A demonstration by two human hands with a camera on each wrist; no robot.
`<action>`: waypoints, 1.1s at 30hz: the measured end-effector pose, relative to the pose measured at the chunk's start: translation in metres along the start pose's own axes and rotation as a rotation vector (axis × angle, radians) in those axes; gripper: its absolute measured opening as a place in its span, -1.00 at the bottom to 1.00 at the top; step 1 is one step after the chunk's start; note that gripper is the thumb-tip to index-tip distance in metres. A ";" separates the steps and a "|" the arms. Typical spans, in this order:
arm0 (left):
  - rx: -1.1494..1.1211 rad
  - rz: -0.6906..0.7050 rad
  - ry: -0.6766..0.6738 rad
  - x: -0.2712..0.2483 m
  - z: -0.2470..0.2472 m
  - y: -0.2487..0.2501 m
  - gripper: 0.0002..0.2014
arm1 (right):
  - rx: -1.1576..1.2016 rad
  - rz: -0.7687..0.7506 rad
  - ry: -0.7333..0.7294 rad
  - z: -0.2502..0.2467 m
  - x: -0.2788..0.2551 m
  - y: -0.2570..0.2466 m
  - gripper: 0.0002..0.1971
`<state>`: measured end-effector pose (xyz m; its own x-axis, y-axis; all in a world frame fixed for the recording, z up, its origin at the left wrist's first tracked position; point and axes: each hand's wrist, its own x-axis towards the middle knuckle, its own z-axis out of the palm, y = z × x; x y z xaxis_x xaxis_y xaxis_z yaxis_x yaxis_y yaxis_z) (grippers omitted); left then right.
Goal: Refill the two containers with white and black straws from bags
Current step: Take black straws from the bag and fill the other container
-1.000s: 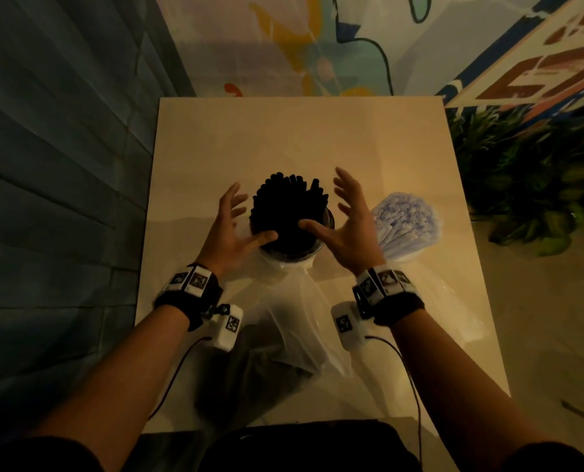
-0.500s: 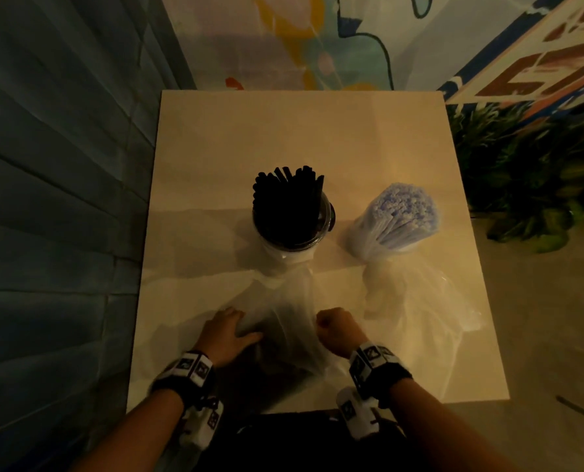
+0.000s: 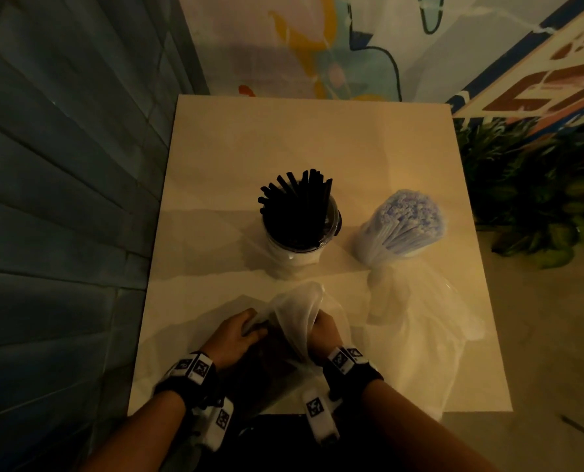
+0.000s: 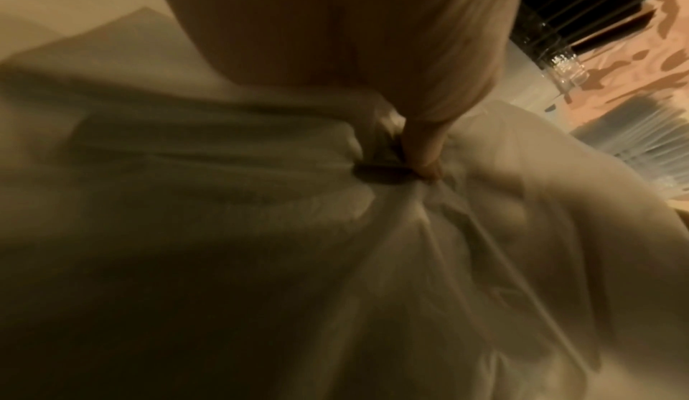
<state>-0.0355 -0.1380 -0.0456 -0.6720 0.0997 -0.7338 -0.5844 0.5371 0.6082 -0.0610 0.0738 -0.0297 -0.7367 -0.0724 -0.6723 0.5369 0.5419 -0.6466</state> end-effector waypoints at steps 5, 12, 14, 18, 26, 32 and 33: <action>0.001 0.053 -0.051 -0.001 0.001 0.000 -0.66 | 0.024 -0.011 -0.076 -0.008 0.004 0.001 -0.77; 0.120 0.010 -0.035 0.003 0.001 -0.002 -0.25 | 0.363 0.168 0.094 -0.033 0.021 0.010 -0.93; 0.128 -0.009 -0.024 0.006 0.002 -0.004 -0.24 | 0.571 0.196 0.119 -0.039 0.020 0.014 -0.93; 0.091 -0.018 -0.005 0.009 0.001 -0.002 -0.29 | 0.634 0.232 0.034 -0.032 0.015 0.020 -0.74; 0.012 -0.003 -0.004 0.012 0.001 -0.003 -0.43 | 0.861 0.347 0.093 -0.015 0.016 0.010 -0.42; -0.012 0.016 0.025 0.016 0.006 -0.007 -0.48 | 0.956 0.394 0.190 -0.023 0.026 0.010 -0.47; -0.011 0.014 0.026 0.018 0.007 -0.008 -0.48 | 0.951 0.404 0.199 -0.024 0.028 0.009 -0.55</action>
<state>-0.0392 -0.1344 -0.0657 -0.6914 0.0854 -0.7174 -0.5801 0.5263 0.6217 -0.0863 0.0964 -0.0457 -0.4393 0.1523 -0.8853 0.7957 -0.3915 -0.4622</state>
